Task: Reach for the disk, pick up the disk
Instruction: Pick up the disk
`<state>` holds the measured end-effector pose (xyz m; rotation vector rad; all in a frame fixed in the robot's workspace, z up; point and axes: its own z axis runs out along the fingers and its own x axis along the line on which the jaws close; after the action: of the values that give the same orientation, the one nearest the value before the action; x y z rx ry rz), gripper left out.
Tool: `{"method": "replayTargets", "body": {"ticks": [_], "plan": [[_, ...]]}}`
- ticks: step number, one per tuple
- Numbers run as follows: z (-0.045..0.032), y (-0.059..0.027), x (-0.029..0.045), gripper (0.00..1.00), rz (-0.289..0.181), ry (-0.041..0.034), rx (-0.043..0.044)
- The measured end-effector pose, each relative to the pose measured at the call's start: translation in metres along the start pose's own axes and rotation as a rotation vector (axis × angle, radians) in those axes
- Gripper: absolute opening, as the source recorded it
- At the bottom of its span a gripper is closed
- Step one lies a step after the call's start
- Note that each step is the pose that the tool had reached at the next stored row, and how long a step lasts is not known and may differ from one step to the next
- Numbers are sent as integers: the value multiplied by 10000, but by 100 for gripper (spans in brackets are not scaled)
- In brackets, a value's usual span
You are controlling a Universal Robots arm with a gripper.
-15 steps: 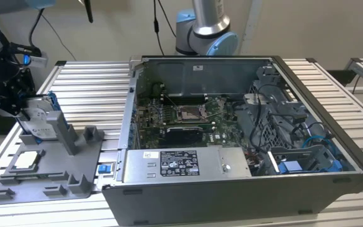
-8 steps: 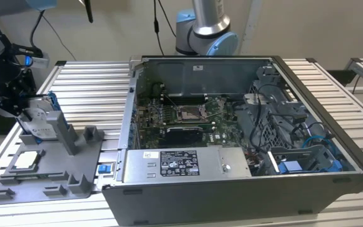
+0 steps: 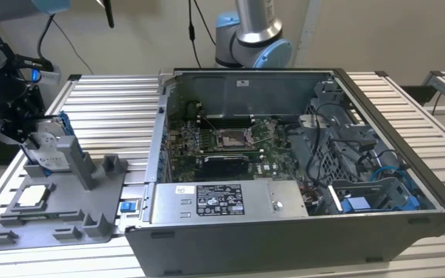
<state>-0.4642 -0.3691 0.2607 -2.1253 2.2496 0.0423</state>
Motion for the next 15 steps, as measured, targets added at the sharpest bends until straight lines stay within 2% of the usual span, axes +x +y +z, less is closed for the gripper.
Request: {"method": "replayTargets", "body": {"ticks": [3,4,15], "plan": [[1,0,0,100,0,-1,2],[1,0,0,0,-1,2,1],[1,0,0,0,0,-1,0]]}}
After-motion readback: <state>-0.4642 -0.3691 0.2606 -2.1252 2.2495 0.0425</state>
